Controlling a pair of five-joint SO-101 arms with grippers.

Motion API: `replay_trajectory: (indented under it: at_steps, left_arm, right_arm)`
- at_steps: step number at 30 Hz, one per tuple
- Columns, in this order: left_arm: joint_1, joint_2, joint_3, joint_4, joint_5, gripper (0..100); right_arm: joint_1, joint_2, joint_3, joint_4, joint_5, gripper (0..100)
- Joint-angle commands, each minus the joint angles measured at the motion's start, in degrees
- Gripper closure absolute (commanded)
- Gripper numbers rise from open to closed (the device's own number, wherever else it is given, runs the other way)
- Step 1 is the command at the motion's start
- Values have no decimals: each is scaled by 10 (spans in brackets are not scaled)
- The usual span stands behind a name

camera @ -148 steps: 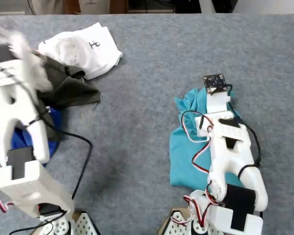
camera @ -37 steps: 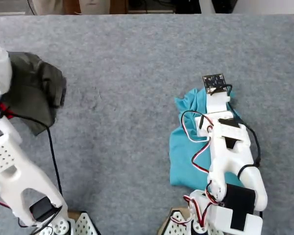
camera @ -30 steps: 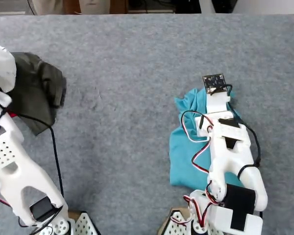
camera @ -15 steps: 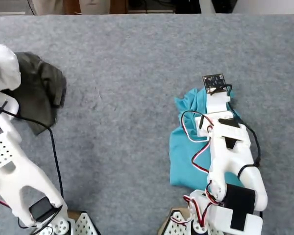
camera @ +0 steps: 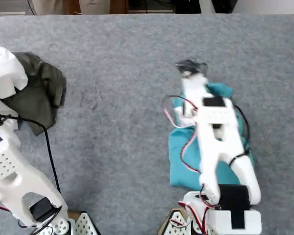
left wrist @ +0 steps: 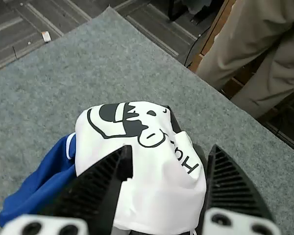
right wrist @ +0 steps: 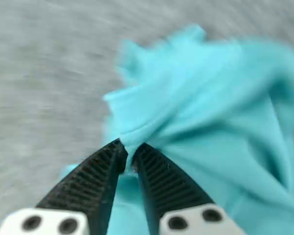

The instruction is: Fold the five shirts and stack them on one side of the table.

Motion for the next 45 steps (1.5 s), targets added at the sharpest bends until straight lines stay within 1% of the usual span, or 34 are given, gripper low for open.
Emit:
replay_trajectory:
  at_steps: [1,5,7,12,15,21,24,28,32,38,45]
  left_arm:
    - [-10,-34,-18,5,-14,747]
    - [-40,-36,-18,5,-14,747]
    - [-52,-33,-18,5,-13,747]
    - [-69,-32,-18,5,-11,747]
    - [-69,-32,-18,5,-11,747]
    - [-69,-32,-17,5,-11,747]
    - [-68,-32,-17,5,-11,747]
    - [-68,-32,-17,6,-11,747]
    - [-69,-32,-17,6,-11,747]
    - [-69,-32,-17,6,-12,747]
    - [-65,-32,-17,6,-14,747]
  right_arm:
    - [-73,-5,-149,111,35,996]
    - [-132,0,-342,212,41,996]
    - [-169,1,-432,244,42,996]
    - [-265,17,-630,273,41,996]
    - [-304,50,-753,271,37,997]
    - [-335,129,-1017,271,37,997]
    - [-329,167,-1091,283,37,997]
    - [-279,217,-1091,360,37,997]
    - [-197,286,-1054,456,37,997]
    - [-52,351,-945,459,47,997]
    - [82,367,-780,457,117,997]
